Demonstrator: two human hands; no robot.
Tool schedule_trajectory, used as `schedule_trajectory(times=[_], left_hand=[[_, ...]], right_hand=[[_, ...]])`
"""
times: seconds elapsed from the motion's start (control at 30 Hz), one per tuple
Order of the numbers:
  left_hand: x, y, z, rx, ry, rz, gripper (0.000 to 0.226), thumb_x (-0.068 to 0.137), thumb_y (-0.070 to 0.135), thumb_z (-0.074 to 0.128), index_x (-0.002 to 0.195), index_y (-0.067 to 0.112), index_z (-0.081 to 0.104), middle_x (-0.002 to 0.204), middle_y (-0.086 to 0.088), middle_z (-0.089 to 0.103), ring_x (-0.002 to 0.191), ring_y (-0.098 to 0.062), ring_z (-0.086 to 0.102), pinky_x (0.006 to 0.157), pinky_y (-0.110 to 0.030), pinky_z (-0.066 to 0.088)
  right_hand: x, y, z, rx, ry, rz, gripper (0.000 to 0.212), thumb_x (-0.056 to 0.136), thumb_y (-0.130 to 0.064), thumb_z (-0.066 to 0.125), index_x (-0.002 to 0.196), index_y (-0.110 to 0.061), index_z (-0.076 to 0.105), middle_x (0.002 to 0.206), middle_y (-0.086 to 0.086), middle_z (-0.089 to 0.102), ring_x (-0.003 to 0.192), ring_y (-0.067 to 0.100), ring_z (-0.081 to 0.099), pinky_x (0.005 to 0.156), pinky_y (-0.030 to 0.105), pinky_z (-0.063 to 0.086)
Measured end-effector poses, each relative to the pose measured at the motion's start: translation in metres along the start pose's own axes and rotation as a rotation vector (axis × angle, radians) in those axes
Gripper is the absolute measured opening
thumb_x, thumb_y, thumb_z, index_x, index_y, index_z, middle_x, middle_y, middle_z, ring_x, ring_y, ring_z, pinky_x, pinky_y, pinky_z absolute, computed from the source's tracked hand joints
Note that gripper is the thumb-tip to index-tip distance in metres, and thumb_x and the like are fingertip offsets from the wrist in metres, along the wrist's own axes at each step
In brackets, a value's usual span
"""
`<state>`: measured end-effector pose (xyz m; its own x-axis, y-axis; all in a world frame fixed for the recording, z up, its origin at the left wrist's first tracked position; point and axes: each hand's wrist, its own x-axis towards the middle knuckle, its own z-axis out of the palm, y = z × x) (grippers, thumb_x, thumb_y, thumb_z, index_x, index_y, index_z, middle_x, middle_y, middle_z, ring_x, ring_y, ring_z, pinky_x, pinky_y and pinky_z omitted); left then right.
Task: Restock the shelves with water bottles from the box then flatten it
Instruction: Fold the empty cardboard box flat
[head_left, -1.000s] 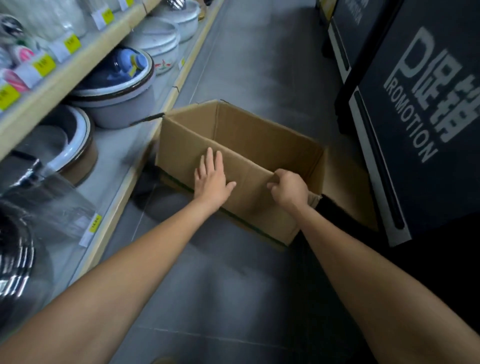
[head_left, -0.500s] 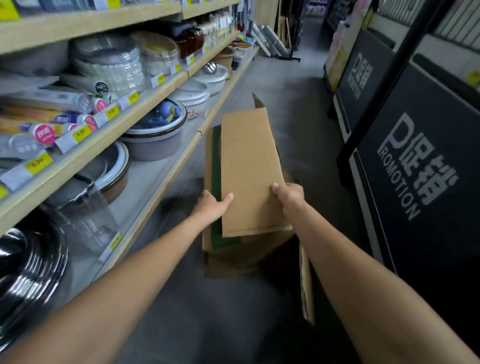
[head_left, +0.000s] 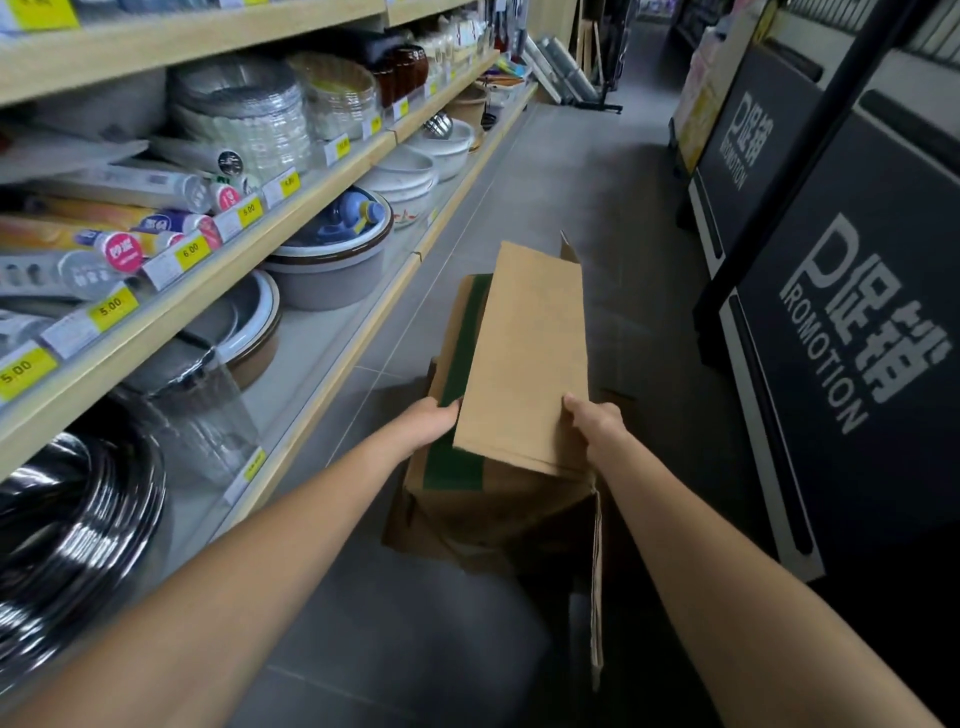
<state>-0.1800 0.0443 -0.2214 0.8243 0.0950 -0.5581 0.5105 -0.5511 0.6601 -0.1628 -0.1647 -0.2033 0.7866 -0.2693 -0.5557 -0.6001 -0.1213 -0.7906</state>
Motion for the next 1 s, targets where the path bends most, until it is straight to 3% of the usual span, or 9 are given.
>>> schedule_trajectory(times=[0.1, 0.2, 0.37, 0.47, 0.57, 0.67, 0.77, 0.87, 1.0], left_hand=[[0.0, -0.004, 0.009, -0.089, 0.044, 0.041, 0.067, 0.093, 0.058, 0.036, 0.139, 0.01, 0.041, 0.141, -0.011, 0.047, 0.127, -0.028, 0.046, 0.107, -0.045, 0.039], [-0.008, -0.01, 0.019, -0.134, 0.061, 0.078, 0.06, 0.096, 0.053, 0.033, 0.139, 0.012, 0.042, 0.142, -0.007, 0.044, 0.131, -0.027, 0.042, 0.109, -0.044, 0.036], [-0.02, -0.04, 0.039, -0.123, 0.085, 0.03, 0.07, 0.095, 0.052, 0.04, 0.15, 0.015, 0.018, 0.156, -0.005, 0.024, 0.141, -0.026, 0.027, 0.113, -0.043, 0.027], [-0.026, -0.054, 0.043, -0.02, -0.014, -0.018, 0.066, 0.096, 0.053, 0.038, 0.146, 0.011, 0.03, 0.151, -0.009, 0.034, 0.136, -0.028, 0.036, 0.109, -0.041, 0.033], [-0.032, -0.052, 0.044, -0.004, -0.015, 0.005, 0.061, 0.096, 0.053, 0.038, 0.141, 0.012, 0.038, 0.144, -0.009, 0.043, 0.129, -0.028, 0.044, 0.103, -0.04, 0.039], [-0.039, -0.044, 0.048, -0.011, -0.032, 0.032, 0.063, 0.096, 0.051, 0.04, 0.146, 0.014, 0.031, 0.149, -0.007, 0.037, 0.133, -0.026, 0.04, 0.107, -0.04, 0.036], [-0.044, -0.041, 0.052, -0.047, -0.047, 0.049, 0.061, 0.096, 0.048, 0.041, 0.147, 0.016, 0.029, 0.15, -0.005, 0.036, 0.133, -0.025, 0.04, 0.108, -0.04, 0.037], [-0.046, -0.042, 0.058, -0.13, -0.083, 0.026, 0.048, 0.099, 0.041, 0.039, 0.141, 0.017, 0.038, 0.143, -0.005, 0.044, 0.125, -0.024, 0.049, 0.103, -0.038, 0.042], [-0.047, -0.04, 0.066, -0.16, -0.081, 0.004, 0.045, 0.1, 0.032, 0.04, 0.142, 0.019, 0.036, 0.139, -0.004, 0.047, 0.121, -0.023, 0.052, 0.097, -0.036, 0.042]], right_hand=[[0.0, -0.003, -0.004, -0.117, 0.019, -0.089, 0.037, 0.096, -0.03, 0.051, 0.121, -0.003, 0.049, 0.112, 0.009, 0.053, 0.098, 0.022, 0.05, 0.078, 0.033, 0.039], [-0.003, -0.002, -0.004, -0.294, 0.042, -0.185, 0.057, 0.093, -0.039, 0.052, 0.137, -0.006, 0.036, 0.135, 0.013, 0.043, 0.117, 0.029, 0.048, 0.095, 0.04, 0.044], [-0.029, 0.004, -0.004, -0.584, 0.035, -0.4, 0.087, 0.086, -0.069, 0.042, 0.148, -0.011, 0.022, 0.155, 0.01, 0.016, 0.142, 0.033, 0.018, 0.115, 0.05, 0.02], [-0.046, 0.006, -0.002, -0.665, -0.063, -0.532, 0.098, 0.08, -0.076, 0.043, 0.153, -0.02, 0.007, 0.16, 0.007, 0.0, 0.147, 0.031, 0.0, 0.117, 0.055, 0.008], [-0.051, 0.012, 0.005, -0.762, -0.079, -0.641, 0.1, 0.078, -0.07, 0.055, 0.152, -0.027, 0.001, 0.16, 0.005, -0.006, 0.147, 0.032, -0.007, 0.115, 0.059, 0.002], [-0.048, 0.027, 0.008, -0.935, -0.077, -0.651, 0.097, 0.081, -0.056, 0.064, 0.151, -0.032, 0.001, 0.16, 0.004, -0.011, 0.146, 0.032, -0.012, 0.115, 0.06, 0.001], [-0.044, 0.046, 0.009, -1.104, -0.116, -0.63, 0.095, 0.079, -0.057, 0.065, 0.151, -0.035, 0.005, 0.159, 0.005, -0.015, 0.145, 0.034, -0.015, 0.113, 0.063, 0.001], [-0.039, 0.066, 0.011, -1.303, -0.163, -0.606, 0.102, 0.075, -0.06, 0.068, 0.15, -0.034, 0.004, 0.157, 0.009, -0.021, 0.143, 0.04, -0.018, 0.11, 0.067, 0.002], [-0.033, 0.081, 0.012, -1.347, -0.064, -0.685, 0.099, 0.07, -0.057, 0.072, 0.147, -0.031, 0.015, 0.158, 0.008, -0.015, 0.144, 0.041, -0.01, 0.11, 0.069, 0.009]])
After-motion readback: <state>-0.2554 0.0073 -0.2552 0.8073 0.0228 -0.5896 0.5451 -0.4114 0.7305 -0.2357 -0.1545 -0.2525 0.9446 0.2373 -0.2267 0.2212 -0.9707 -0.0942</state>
